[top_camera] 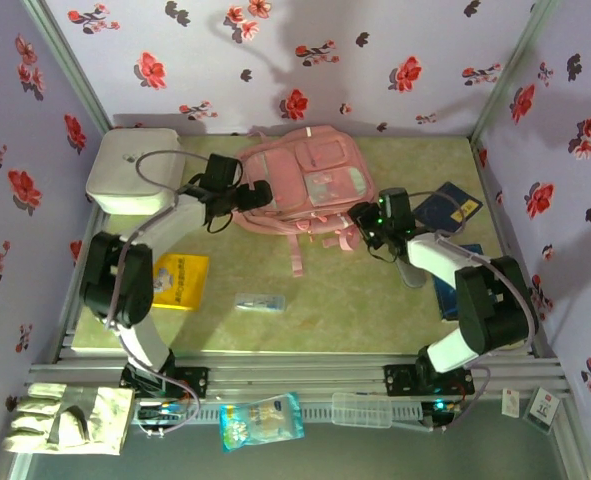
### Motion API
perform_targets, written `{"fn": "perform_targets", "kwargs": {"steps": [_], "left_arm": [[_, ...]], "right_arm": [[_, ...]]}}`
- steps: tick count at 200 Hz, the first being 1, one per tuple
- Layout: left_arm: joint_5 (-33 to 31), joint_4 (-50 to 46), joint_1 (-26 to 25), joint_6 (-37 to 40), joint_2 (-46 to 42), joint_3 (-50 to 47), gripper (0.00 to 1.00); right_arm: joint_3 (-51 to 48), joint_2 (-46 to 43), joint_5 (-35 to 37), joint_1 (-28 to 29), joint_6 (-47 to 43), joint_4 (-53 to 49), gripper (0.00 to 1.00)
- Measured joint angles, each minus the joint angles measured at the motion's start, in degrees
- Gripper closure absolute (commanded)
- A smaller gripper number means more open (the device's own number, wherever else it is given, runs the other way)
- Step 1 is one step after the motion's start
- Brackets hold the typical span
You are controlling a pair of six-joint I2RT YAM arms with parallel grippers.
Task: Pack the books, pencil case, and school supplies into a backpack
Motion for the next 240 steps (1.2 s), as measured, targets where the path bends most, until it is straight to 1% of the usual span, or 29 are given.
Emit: {"fn": "perform_targets", "kwargs": {"steps": [23,49,89,118,157,180,197,208,221,240], "left_arm": [[-0.1,0.5,-3.0,-1.3,-3.3,-3.0,0.0],[0.0,2.1,-6.7,-3.4,-3.5,-5.5,0.02],[0.7,6.4,-11.2,-6.1,-3.2,-8.6,0.09],[1.2,9.5,-13.6,-6.9,-1.9,-8.7,0.15],[2.1,11.1,-15.0,-7.2,0.6,-8.7,0.22],[2.4,11.5,-15.6,-6.9,1.9,-8.7,0.25],[2.6,11.6,-16.2,-6.3,2.6,-8.5,0.28],[3.0,11.7,-16.5,-5.9,3.1,-8.2,0.31],[3.0,11.8,-16.9,-5.0,4.0,-7.5,0.34],[3.3,11.9,-17.4,-4.0,5.4,-6.5,0.38]], "right_arm": [[-0.1,2.8,-1.1,3.5,5.1,4.7,0.54],[-0.1,8.1,-1.9,6.0,10.0,10.6,0.6],[0.0,13.3,-2.1,5.9,12.2,13.6,0.62],[0.3,13.7,-1.9,5.6,12.2,14.0,0.63],[0.3,13.7,-1.1,4.8,12.1,14.7,0.66],[0.3,13.7,-0.9,4.5,12.0,15.5,0.73],[0.3,13.7,-0.7,4.5,11.9,15.8,0.85],[0.3,13.7,-0.7,4.5,11.7,16.1,0.9],[0.3,13.9,-0.8,4.4,11.2,16.9,0.95],[0.1,14.1,-0.9,4.4,10.9,18.9,0.99]]}}
